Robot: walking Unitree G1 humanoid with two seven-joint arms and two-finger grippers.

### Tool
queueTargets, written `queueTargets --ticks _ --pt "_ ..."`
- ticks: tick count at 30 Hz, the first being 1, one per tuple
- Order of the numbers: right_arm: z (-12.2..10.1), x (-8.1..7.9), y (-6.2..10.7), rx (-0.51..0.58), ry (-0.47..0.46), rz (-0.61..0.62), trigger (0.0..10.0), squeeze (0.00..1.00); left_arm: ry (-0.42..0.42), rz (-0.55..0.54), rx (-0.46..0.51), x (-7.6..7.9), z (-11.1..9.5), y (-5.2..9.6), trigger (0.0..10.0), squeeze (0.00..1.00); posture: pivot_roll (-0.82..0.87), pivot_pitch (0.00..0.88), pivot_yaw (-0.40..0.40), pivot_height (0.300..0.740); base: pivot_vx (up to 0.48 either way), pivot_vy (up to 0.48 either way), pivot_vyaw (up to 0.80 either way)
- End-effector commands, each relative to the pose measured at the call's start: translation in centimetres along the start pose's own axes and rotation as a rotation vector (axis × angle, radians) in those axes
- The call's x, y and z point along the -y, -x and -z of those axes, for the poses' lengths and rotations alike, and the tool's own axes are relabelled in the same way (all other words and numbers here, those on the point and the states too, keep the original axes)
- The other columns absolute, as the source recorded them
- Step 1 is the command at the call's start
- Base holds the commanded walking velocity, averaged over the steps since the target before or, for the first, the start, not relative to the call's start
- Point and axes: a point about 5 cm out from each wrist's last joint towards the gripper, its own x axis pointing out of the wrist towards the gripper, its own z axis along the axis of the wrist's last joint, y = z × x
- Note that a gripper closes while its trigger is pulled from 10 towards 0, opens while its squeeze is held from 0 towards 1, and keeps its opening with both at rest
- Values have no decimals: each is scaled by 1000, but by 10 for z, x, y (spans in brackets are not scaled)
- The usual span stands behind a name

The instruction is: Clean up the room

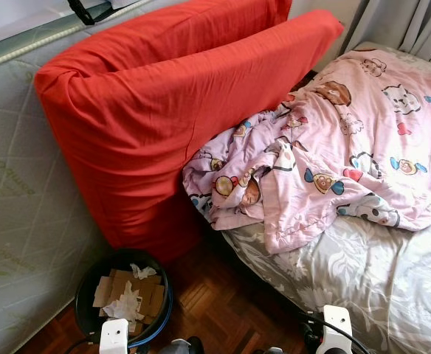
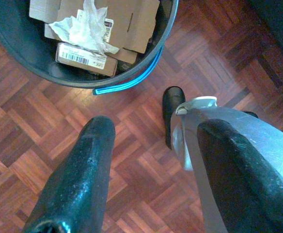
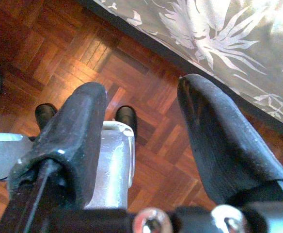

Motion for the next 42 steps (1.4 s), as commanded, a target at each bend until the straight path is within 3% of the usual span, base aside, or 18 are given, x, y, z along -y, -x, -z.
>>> queueTargets --ticks 1,4,42 --pt "5 3 2 -12 17 10 10000 0 12 0 -51 -1 13 3 10000 0 56 207 -17 719 0 0 800" --pt "4 2 2 -10 11 7 10000 0 14 1 -52 -1 13 3 10000 0 56 208 -17 719 0 0 800" --pt "3 1 1 9 -26 10 10000 0 6 6 -50 -2 13 3 10000 0 63 195 -11 719 252 0 0"
